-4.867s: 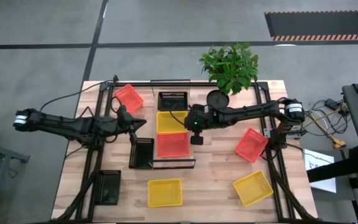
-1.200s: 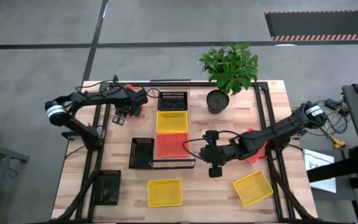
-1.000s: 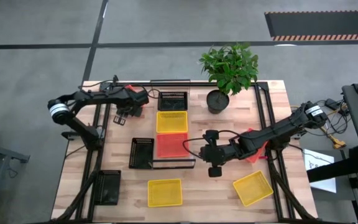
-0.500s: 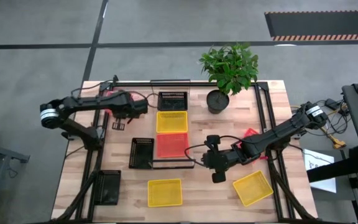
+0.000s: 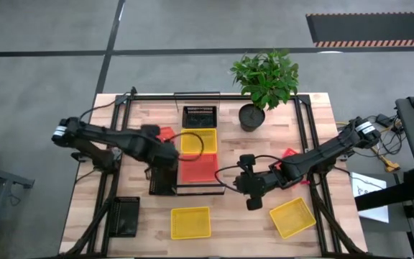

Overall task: Stack baskets on shelf by color
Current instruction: Stack the top orange bin on top of the other orange bin on the shelf

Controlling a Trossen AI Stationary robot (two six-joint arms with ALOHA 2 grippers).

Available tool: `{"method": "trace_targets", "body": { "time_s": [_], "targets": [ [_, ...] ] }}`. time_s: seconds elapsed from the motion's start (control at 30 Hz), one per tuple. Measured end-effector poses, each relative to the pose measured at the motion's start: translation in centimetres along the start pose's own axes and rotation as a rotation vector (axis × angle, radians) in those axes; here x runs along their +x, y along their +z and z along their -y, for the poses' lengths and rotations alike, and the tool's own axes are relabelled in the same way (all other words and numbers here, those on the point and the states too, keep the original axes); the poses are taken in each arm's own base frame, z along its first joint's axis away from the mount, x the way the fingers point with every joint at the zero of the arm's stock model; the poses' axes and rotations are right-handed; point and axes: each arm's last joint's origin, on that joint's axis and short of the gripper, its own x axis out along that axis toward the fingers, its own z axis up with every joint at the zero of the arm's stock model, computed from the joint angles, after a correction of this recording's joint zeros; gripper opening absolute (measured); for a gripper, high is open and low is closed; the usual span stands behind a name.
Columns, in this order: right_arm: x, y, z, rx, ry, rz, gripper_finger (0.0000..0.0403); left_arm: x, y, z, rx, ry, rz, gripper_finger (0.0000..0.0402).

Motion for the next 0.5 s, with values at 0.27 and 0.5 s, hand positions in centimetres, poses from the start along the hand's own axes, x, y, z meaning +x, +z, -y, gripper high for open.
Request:
{"method": "trace_targets", "body": {
  "time_s": [0.27, 0.5],
  "targets": [
    [-0.3, 0.0, 0.2, -0.024, -0.02, 0.006, 0.0009, -5.1, 4.2, 4.2, 0.026, -0.087, 0.183, 0.0],
    [-0.1, -0.4, 0.1, -0.036, -0.024, -0.01, 0.0009, -6.3, 6.5, 5.6, 0.051, -0.112, 0.24, 0.0]
  ]
}}
